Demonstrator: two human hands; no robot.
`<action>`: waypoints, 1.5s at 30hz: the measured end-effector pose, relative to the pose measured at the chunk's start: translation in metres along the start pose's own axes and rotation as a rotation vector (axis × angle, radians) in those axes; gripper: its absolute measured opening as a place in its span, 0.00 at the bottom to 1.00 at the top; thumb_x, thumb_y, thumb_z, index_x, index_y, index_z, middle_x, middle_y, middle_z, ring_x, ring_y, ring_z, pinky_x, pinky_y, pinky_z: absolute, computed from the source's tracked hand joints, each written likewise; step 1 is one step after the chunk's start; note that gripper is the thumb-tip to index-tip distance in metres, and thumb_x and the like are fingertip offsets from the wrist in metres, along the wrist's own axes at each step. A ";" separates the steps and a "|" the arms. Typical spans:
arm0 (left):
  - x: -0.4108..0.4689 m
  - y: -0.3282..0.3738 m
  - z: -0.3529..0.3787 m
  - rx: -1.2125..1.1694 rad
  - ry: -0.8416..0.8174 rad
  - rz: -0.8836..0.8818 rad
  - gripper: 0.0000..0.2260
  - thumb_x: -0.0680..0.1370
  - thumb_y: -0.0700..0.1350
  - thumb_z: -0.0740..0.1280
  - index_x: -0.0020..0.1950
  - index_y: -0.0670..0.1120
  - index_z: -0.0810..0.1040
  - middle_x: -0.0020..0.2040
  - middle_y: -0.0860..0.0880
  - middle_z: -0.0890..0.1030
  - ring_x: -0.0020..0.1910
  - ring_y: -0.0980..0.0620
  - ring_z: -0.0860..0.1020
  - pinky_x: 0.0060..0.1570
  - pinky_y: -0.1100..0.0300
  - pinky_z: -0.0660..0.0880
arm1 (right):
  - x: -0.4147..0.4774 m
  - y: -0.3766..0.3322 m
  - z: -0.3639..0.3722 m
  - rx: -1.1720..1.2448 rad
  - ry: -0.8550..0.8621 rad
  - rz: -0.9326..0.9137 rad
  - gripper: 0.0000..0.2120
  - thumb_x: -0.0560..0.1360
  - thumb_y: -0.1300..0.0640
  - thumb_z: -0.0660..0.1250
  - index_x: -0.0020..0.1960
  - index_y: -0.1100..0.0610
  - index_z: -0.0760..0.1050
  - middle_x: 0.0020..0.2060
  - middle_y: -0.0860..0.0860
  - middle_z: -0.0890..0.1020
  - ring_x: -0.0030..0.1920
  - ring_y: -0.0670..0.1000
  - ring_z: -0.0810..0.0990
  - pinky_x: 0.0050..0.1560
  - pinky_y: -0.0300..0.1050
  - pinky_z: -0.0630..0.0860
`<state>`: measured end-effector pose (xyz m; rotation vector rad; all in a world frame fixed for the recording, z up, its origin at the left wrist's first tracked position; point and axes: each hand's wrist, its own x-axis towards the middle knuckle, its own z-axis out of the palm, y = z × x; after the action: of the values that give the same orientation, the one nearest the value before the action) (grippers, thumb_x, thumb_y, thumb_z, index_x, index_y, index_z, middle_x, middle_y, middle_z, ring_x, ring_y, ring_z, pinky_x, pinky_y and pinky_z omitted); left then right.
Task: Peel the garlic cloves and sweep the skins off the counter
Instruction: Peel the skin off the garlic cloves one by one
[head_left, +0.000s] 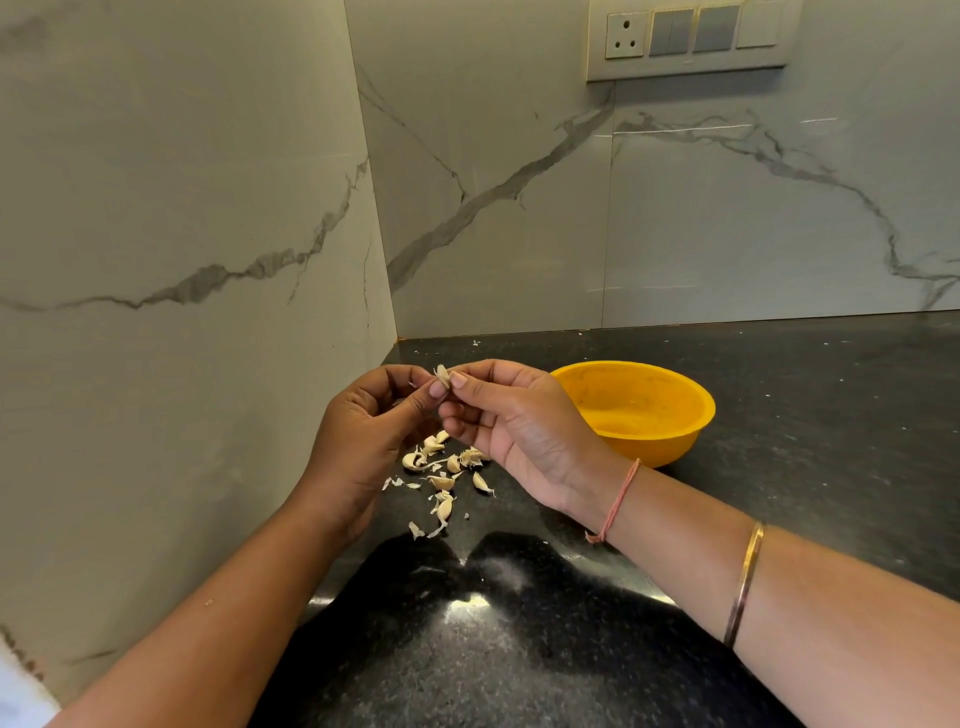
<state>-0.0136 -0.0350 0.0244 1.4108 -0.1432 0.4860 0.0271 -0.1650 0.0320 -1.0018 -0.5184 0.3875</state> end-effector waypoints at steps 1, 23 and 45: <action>0.000 0.000 0.000 -0.012 -0.005 -0.005 0.08 0.66 0.43 0.69 0.43 0.43 0.78 0.36 0.51 0.82 0.38 0.56 0.81 0.40 0.64 0.79 | 0.000 0.000 0.000 0.000 0.000 -0.003 0.03 0.74 0.68 0.64 0.45 0.63 0.77 0.33 0.53 0.82 0.33 0.47 0.79 0.35 0.38 0.79; 0.004 -0.001 -0.005 -0.182 -0.067 -0.181 0.09 0.67 0.42 0.68 0.46 0.42 0.77 0.38 0.50 0.82 0.37 0.57 0.81 0.37 0.65 0.78 | -0.002 -0.003 0.000 0.018 -0.040 0.104 0.03 0.75 0.68 0.63 0.45 0.64 0.76 0.31 0.54 0.80 0.31 0.46 0.79 0.33 0.37 0.78; 0.001 0.001 0.001 -0.150 0.054 -0.126 0.09 0.66 0.42 0.69 0.43 0.41 0.78 0.39 0.47 0.83 0.37 0.55 0.82 0.37 0.65 0.78 | -0.002 0.009 0.003 -0.145 0.162 -0.128 0.02 0.74 0.67 0.67 0.46 0.65 0.77 0.34 0.55 0.82 0.34 0.48 0.81 0.37 0.39 0.79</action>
<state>-0.0128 -0.0351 0.0259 1.2499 -0.0455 0.4005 0.0231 -0.1593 0.0252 -1.1232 -0.4663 0.1545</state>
